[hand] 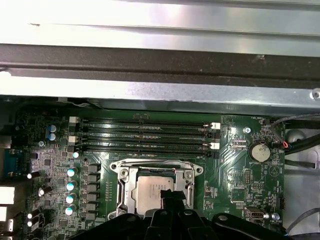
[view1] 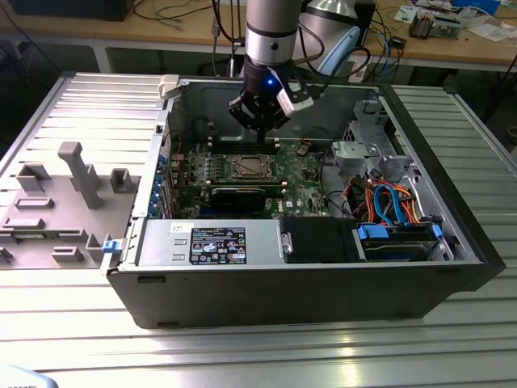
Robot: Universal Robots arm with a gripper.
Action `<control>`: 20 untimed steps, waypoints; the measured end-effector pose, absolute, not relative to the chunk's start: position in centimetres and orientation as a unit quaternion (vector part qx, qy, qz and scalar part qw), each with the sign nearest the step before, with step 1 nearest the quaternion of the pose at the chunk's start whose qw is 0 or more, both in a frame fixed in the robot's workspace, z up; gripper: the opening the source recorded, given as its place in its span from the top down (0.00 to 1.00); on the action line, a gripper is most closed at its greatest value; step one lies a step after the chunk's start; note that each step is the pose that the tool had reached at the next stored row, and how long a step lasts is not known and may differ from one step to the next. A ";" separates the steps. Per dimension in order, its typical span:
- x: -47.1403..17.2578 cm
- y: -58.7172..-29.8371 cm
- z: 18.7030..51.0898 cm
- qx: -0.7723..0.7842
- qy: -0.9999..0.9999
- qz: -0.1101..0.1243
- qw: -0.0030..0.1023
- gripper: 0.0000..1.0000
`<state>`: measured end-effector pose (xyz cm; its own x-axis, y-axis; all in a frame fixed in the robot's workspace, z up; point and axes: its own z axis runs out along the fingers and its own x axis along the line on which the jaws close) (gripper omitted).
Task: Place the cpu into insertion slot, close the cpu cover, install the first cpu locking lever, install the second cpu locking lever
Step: 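Install the second cpu locking lever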
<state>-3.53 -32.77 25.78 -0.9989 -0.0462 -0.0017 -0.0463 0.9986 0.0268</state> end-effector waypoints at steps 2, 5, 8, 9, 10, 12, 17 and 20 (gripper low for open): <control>-3.5 -33.3 25.8 -0.023 1.000 0.013 0.001 0.89; -3.5 -34.6 25.8 -0.023 1.000 0.013 0.001 0.89; -3.5 -36.0 25.8 -0.023 1.000 0.014 0.001 0.89; -3.5 -36.5 25.8 -0.023 1.000 0.013 0.001 0.89; -3.5 -37.0 25.8 -0.023 1.000 0.013 0.001 0.89; -3.5 -37.7 25.7 -0.023 1.000 0.016 0.001 0.89; -3.6 -38.8 25.6 -0.023 0.999 0.042 0.001 0.89; -4.3 -39.4 25.2 -0.023 0.999 0.048 0.001 0.89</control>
